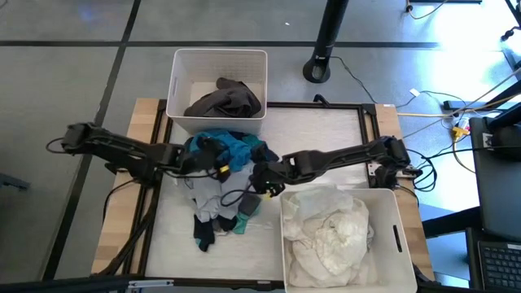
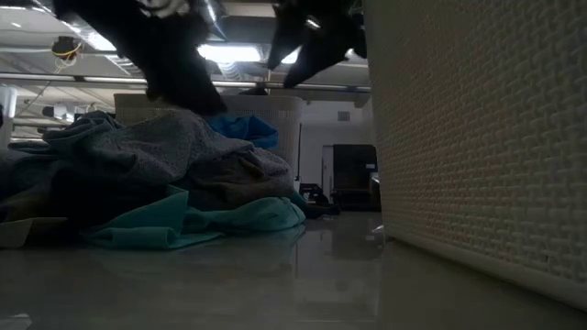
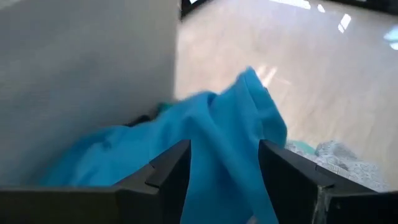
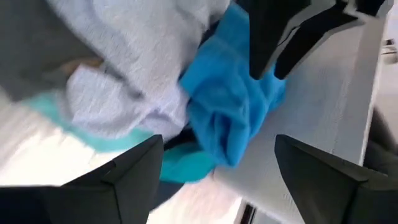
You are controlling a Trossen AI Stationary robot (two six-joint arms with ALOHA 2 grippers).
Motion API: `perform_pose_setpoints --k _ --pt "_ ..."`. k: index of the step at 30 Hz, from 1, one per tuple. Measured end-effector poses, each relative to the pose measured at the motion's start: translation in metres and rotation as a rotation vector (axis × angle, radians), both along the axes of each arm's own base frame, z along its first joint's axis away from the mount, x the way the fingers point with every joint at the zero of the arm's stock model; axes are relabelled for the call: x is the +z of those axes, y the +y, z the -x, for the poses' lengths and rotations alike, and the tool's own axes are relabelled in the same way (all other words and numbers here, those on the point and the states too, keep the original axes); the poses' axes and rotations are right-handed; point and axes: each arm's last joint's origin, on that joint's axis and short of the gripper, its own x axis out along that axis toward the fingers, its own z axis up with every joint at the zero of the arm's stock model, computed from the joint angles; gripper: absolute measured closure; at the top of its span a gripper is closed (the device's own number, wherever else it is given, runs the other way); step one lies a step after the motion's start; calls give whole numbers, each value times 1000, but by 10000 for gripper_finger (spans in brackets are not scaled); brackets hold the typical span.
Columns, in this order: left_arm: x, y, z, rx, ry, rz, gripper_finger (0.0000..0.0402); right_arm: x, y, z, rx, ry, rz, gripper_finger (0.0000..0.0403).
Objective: Sort clothes
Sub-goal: Put the blue boxer into the top white laundry organizer
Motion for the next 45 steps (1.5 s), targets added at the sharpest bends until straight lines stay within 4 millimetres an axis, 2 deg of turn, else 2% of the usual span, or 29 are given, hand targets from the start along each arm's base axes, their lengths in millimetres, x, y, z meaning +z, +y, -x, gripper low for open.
perform_pose_setpoints --k 5,8,11,14,18,21,26,32,38,45 --pt "-21 16 -12 14 94 44 222 7 3 22 8 41 -52 93" --pt "-34 27 -14 69 163 63 222 1 8 42 2 35 -61 93" --pt "-43 35 -17 59 221 63 230 -6 16 64 13 -44 -80 93" --pt "-48 40 -18 48 252 70 272 -6 25 82 50 -169 -105 93" --pt "-48 43 -19 29 263 48 371 -1 27 95 46 -298 -106 93" --pt "-43 43 -21 7 261 25 388 7 23 100 4 -338 -73 93" --pt "-20 38 -21 -33 202 -16 396 12 13 99 -52 -375 13 93" --pt "41 22 -11 -142 40 -111 398 15 12 100 -63 -387 22 93" --pt "99 12 13 -225 -133 -217 399 14 12 100 -62 -386 21 93" --pt "159 18 43 -177 -282 -409 399 13 12 100 -63 -385 19 93"
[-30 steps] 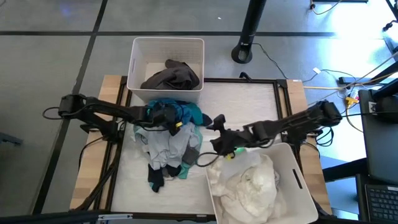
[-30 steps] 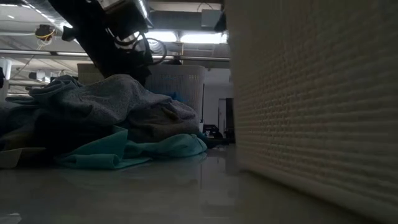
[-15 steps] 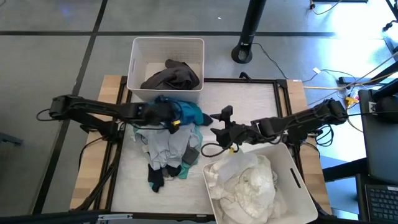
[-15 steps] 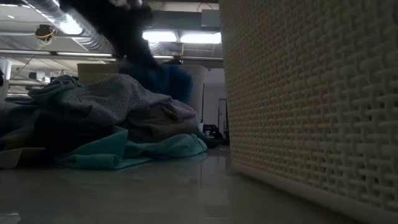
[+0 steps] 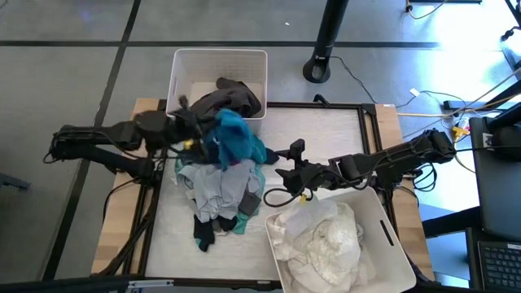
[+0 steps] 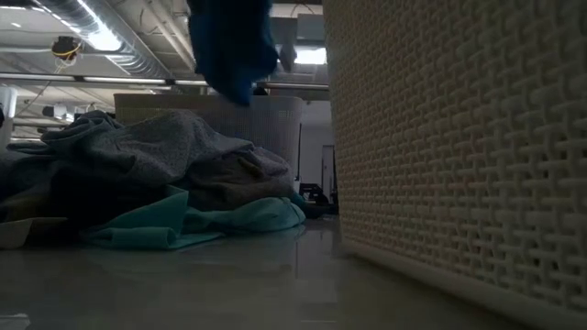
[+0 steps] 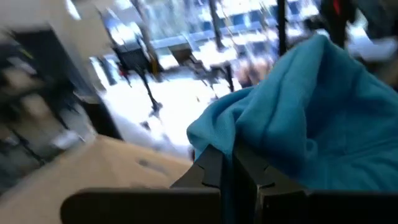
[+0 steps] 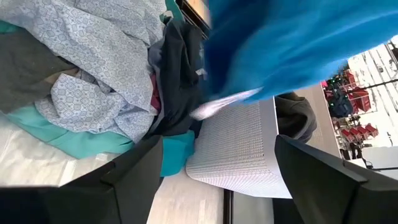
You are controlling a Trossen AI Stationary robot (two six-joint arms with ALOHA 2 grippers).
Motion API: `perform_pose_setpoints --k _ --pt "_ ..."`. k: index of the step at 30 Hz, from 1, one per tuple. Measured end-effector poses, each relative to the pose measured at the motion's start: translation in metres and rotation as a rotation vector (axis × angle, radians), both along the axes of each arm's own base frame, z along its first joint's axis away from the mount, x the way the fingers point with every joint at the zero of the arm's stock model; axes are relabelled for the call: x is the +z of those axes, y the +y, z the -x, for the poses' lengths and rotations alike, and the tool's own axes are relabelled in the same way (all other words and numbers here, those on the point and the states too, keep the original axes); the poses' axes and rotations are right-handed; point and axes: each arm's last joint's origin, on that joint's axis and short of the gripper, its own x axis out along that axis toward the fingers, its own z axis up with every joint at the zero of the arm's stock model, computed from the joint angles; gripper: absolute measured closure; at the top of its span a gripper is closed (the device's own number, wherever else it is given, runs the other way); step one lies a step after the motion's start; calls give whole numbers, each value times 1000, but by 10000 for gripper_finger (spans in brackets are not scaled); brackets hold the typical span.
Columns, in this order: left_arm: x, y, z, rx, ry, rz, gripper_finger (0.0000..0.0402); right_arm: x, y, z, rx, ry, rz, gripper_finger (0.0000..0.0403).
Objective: Sort clothes
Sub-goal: Put the blue boxer into the top white laundry organizer
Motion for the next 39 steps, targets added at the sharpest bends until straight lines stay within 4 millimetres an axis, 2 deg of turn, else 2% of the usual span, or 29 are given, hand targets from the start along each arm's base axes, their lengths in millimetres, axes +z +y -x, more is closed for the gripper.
perform_pose_setpoints --k 6,12,17,28,34,39 --pt "33 10 17 88 -144 -197 398 0 0 0 0 0 -1 93" --pt "41 32 21 252 -125 -334 395 0 0 0 -1 0 -1 93" --pt "34 62 21 411 -24 -359 398 0 0 0 0 0 -1 93" --pt "3 113 18 604 167 -220 371 0 0 0 -23 -20 -43 93" --pt "-8 125 12 636 166 -131 360 0 0 0 -23 -20 -43 93" --pt "-8 123 15 641 150 -84 309 7 4 2 -1 -19 -48 93"
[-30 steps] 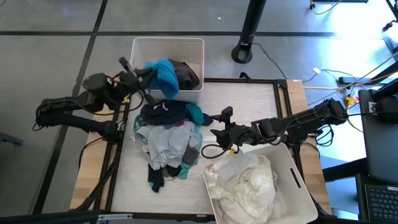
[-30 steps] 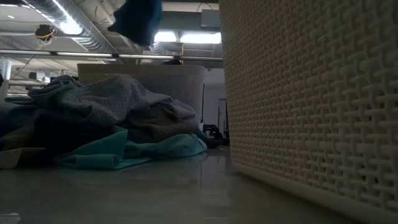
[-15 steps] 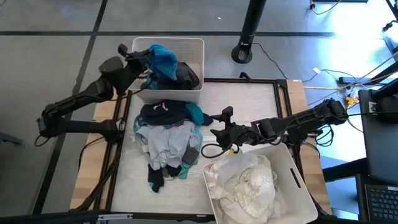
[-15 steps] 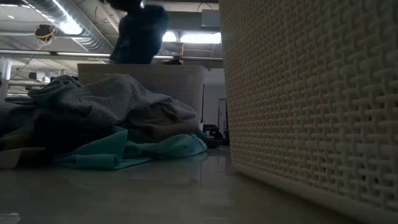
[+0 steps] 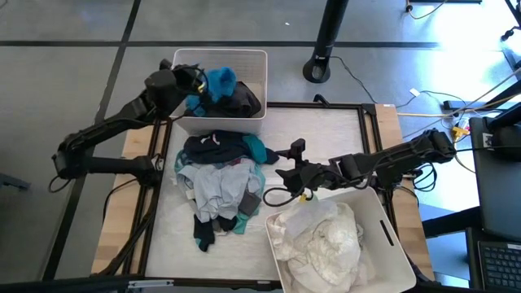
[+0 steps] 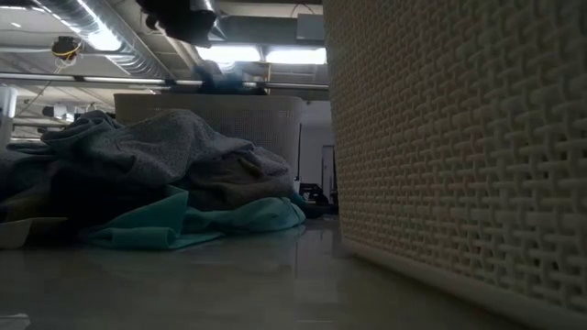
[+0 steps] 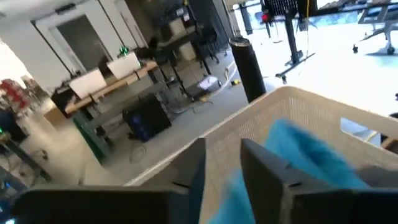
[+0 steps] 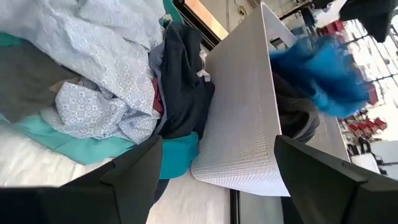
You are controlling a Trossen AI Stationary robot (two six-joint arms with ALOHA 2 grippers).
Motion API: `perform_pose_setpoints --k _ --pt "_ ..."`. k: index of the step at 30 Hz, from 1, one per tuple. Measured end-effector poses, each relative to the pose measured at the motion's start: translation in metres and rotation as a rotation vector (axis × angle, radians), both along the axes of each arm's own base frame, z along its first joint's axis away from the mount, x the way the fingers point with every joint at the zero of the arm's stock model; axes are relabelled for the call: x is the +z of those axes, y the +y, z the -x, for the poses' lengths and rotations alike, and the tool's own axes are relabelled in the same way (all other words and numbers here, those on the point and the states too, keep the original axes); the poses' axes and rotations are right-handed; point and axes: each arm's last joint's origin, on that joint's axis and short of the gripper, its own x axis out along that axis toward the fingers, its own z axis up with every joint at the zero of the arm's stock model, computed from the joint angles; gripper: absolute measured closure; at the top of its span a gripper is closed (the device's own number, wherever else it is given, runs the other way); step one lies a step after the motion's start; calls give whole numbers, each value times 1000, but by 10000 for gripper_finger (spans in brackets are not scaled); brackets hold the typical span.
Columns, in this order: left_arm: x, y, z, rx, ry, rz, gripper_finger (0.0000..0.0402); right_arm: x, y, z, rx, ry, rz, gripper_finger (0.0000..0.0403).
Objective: Sort clothes
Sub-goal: Put the blue boxer into the top white laundry organizer, then adjust the bottom white laundry organizer
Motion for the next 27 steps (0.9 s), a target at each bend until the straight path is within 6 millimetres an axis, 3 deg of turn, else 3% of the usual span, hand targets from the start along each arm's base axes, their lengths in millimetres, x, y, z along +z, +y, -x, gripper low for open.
perform_pose_setpoints --k 7,13,18,27 --pt "7 -21 16 -85 -25 126 241 46 25 30 171 45 -53 93" --pt "11 -47 23 -436 -119 267 229 75 37 67 250 144 -223 93" --pt "9 -70 17 -754 -144 376 229 65 49 78 268 248 -319 93" --pt "-5 -84 8 -835 -107 427 229 13 51 80 155 367 -309 93"
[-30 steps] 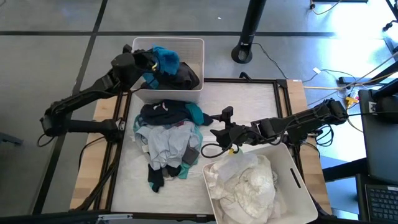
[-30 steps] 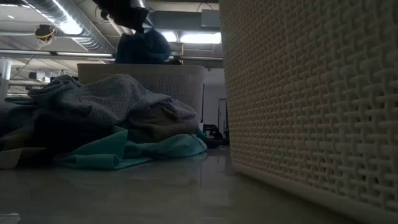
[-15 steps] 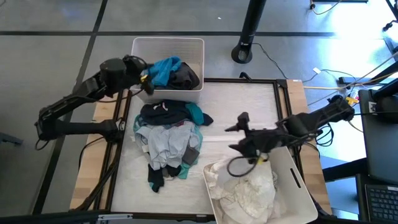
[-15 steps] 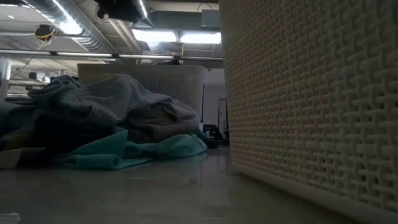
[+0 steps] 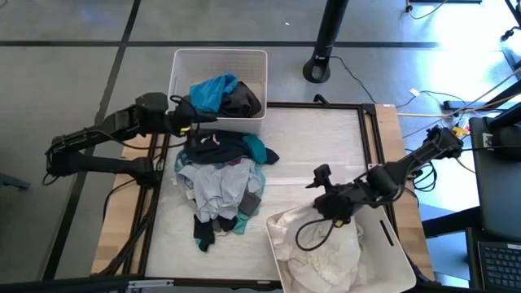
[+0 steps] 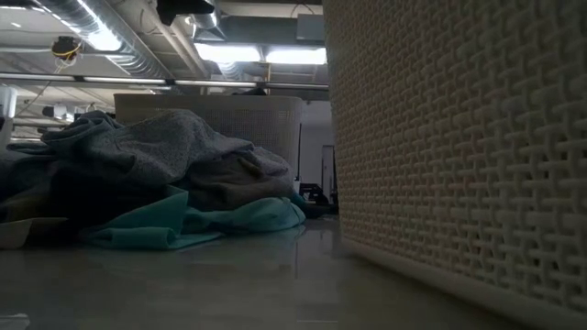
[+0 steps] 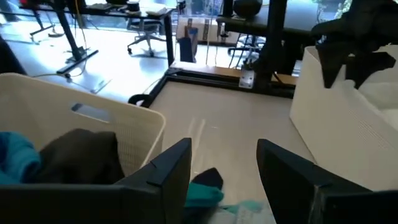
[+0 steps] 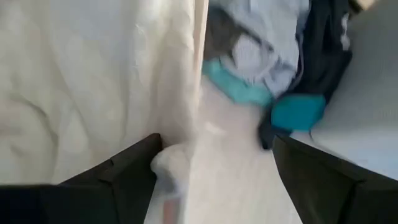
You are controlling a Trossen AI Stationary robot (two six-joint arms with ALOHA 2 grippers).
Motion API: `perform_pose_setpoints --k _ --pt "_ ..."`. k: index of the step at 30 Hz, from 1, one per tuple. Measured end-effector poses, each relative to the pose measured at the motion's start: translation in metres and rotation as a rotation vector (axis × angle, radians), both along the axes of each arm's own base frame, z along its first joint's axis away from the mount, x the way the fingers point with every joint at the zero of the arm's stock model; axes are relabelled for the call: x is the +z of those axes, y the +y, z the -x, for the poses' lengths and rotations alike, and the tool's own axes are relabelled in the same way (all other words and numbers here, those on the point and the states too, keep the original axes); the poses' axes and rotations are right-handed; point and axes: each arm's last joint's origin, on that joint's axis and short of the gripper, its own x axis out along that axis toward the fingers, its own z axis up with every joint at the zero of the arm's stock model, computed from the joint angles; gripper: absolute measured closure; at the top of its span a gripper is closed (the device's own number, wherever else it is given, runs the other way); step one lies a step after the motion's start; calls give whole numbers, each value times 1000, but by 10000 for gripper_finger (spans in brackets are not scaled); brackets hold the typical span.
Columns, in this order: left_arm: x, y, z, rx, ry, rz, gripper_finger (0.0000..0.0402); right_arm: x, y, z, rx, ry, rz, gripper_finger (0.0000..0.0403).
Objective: Sort clothes
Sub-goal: Adjust the bottom white laundry organizer, then put the gray shorts into the top white laundry organizer
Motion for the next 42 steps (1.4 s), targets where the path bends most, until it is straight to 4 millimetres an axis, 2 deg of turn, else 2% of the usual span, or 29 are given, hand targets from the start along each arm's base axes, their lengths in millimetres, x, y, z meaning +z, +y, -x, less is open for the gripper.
perform_pose_setpoints --k 5,11,21,25,29,32,37,42 --pt "0 0 0 12 -3 -4 229 -12 -10 6 -112 65 82 93" --pt "0 -1 0 21 -8 23 229 -16 -23 22 -257 140 205 93" --pt "-4 -2 0 23 27 64 229 -11 -32 39 -307 213 216 93" --pt "-6 -10 -2 -21 45 69 229 4 -30 35 -300 85 152 93" --pt "-7 -20 -3 -55 62 72 229 18 -21 19 -229 -95 88 93" --pt "-15 -28 -2 -25 140 88 229 21 -15 7 -174 -211 75 93" --pt "-32 -36 -3 54 307 131 229 0 -9 -8 -171 -345 158 93" --pt "-49 -38 -17 136 437 145 229 -22 -7 -15 -233 -482 211 93"
